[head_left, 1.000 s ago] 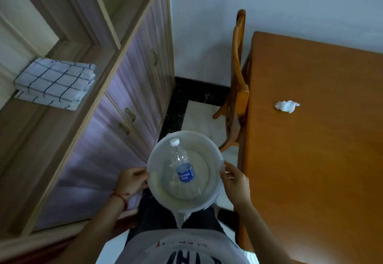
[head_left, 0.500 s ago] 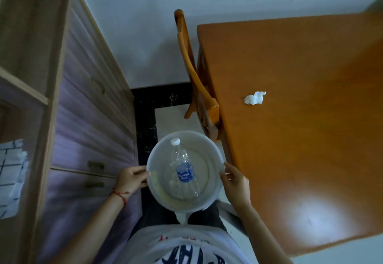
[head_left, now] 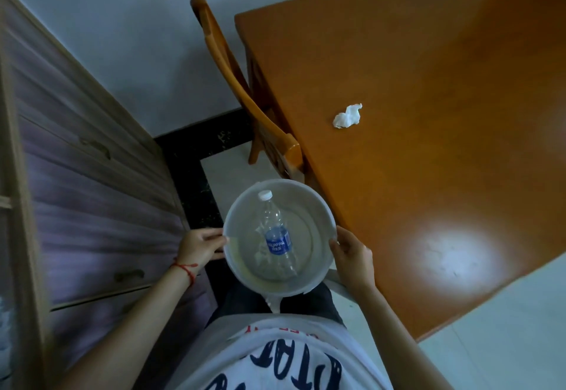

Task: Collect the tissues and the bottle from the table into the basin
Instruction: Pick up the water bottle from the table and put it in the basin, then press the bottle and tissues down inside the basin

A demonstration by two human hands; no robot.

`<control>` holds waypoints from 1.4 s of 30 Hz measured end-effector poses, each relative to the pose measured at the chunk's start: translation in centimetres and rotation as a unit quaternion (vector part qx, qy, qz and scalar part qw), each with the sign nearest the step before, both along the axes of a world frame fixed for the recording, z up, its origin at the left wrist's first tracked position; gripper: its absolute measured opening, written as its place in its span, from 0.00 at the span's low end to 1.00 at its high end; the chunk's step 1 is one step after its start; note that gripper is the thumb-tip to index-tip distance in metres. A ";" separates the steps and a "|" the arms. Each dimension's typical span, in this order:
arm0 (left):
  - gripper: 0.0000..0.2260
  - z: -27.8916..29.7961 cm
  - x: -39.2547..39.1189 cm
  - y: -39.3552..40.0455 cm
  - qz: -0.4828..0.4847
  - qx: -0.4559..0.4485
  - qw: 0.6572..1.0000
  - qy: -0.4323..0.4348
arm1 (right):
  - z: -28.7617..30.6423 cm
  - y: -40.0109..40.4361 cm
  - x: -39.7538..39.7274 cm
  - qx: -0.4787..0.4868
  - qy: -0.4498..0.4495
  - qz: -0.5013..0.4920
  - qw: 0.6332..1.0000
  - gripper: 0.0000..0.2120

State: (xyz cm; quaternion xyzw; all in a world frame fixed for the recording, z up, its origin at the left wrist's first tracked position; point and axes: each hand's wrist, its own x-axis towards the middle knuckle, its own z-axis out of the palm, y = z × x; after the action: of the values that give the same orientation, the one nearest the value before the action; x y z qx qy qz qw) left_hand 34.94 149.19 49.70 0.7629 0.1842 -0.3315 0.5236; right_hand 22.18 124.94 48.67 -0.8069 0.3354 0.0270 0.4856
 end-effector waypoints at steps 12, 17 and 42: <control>0.13 -0.5 0.9 -0.7 -0.003 0.010 1.000 -0.006 | 2.2 -3.3 1.9 -0.097 -0.034 -0.005 0.995 0.15; 0.13 -0.6 0.7 -0.9 0.016 0.035 0.999 -0.005 | 2.6 -7.6 7.4 -0.119 -0.091 -0.018 0.989 0.19; 0.12 -1.0 0.5 -0.6 0.032 0.038 0.999 -0.018 | 0.5 -12.7 20.1 -0.241 -0.056 0.097 0.964 0.12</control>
State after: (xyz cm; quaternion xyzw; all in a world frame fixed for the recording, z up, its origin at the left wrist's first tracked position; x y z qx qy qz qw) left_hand 35.44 148.57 48.75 0.7818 0.2114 -0.2932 0.5081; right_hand 42.30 112.22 49.19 -0.9288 0.2249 -0.0529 0.2898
